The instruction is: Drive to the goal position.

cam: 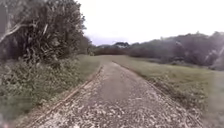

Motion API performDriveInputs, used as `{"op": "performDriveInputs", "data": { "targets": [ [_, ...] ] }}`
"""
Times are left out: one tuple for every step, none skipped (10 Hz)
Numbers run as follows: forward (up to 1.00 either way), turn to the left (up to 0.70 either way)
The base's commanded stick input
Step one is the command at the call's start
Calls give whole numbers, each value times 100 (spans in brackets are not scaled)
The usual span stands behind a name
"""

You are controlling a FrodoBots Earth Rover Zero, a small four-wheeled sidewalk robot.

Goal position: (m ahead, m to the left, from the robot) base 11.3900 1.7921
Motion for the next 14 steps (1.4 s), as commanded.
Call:
{"op": "performDriveInputs", "data": {
  "targets": [
    [70, 0],
    [70, 0],
    [70, 0],
    [70, 0],
    [70, 0],
    [70, 0],
    [70, 0],
    [70, 0],
    [70, 0],
    [70, 0],
    [70, 0],
    [70, 0],
    [70, 0],
    [70, 0]
  ]
}}
